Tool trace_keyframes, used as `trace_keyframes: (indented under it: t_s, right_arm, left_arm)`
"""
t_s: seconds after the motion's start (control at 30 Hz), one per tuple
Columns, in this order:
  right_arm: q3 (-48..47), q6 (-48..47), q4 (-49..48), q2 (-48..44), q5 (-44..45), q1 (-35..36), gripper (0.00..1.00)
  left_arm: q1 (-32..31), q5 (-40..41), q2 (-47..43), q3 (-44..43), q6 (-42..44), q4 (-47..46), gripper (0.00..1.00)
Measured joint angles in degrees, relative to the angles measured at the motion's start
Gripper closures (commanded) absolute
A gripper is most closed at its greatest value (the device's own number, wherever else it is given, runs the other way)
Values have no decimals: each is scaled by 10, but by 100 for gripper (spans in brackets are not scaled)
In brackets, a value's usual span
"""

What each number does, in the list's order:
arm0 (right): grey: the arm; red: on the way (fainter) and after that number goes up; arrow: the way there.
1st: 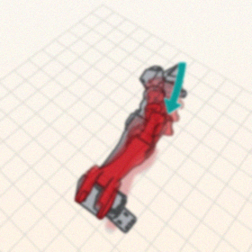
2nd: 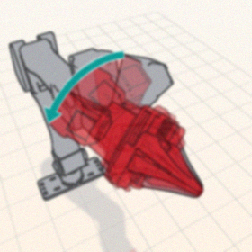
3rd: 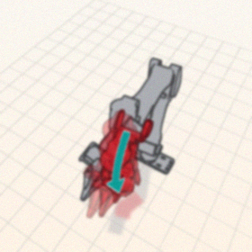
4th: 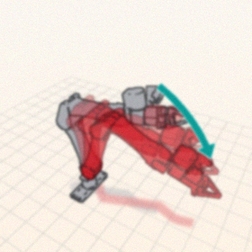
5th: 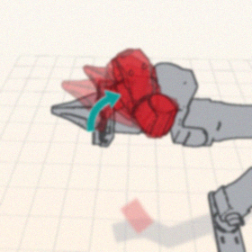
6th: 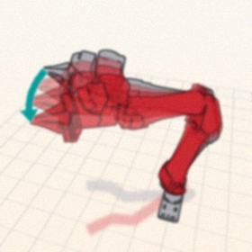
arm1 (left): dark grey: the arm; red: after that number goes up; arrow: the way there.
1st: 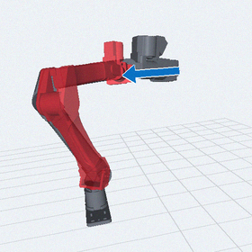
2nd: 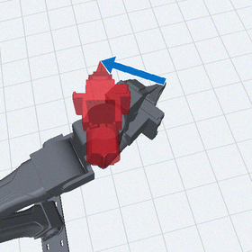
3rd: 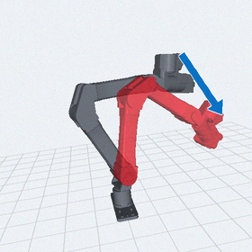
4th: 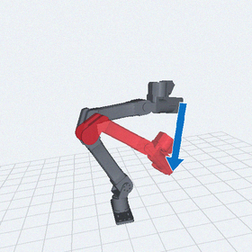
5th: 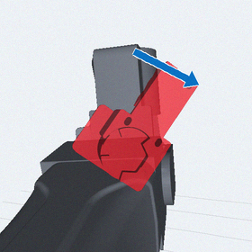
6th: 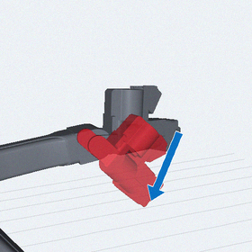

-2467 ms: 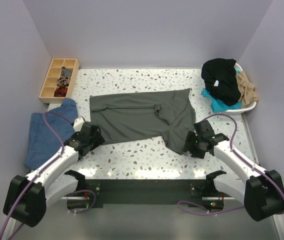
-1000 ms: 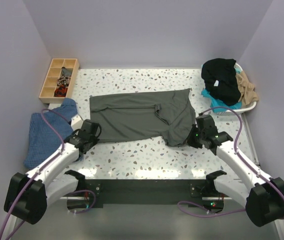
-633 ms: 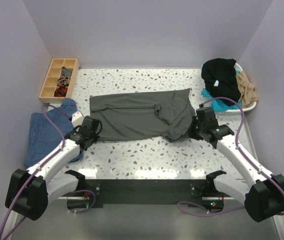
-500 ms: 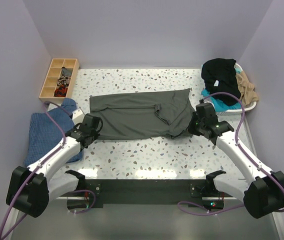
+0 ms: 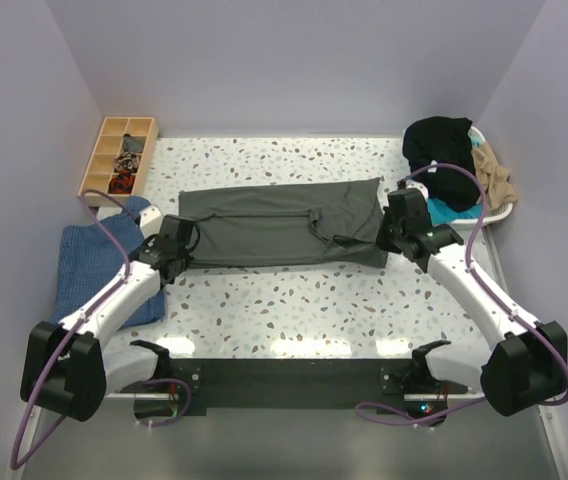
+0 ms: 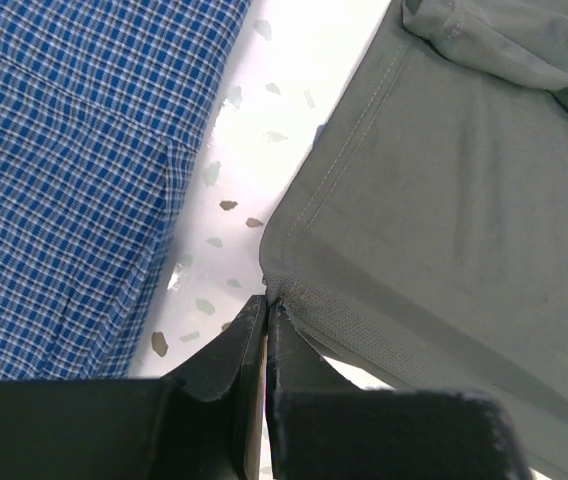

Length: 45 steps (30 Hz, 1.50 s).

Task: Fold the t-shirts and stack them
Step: Fold the tshirt

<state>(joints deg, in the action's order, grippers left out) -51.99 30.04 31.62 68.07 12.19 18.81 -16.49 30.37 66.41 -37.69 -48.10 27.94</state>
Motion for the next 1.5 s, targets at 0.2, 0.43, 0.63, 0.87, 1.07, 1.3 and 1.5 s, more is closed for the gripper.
trace_keyframes:
  t_s: [0.2, 0.43, 0.63, 0.87, 1.07, 1.3, 1.5]
  right_arm:
    - [-23, -16, -7, 23, 18, -1, 100]
    - [-55, -34, -18, 65, 35, -2, 100]
    - [-93, -51, -33, 113, 47, -8, 100]
    - [-134, -64, -44, 177, 53, -25, 100]
    - [-170, -72, -58, 238, 50, -38, 100]
    - [-215, -80, -65, 295, 46, -52, 100]
    - [-258, -87, -71, 349, 31, -65, 100]
  left_arm:
    - [19, -1, 18, -14, 28, -13, 94]
    - [24, -8, 61, -36, 58, -44, 93]
    - [26, -15, 113, -66, 79, -62, 92]
    - [30, -16, 173, -109, 99, -82, 91]
    - [39, -16, 226, -146, 109, -90, 92]
    - [44, -16, 282, -184, 115, -99, 91]
    - [45, -15, 328, -211, 124, -103, 84]
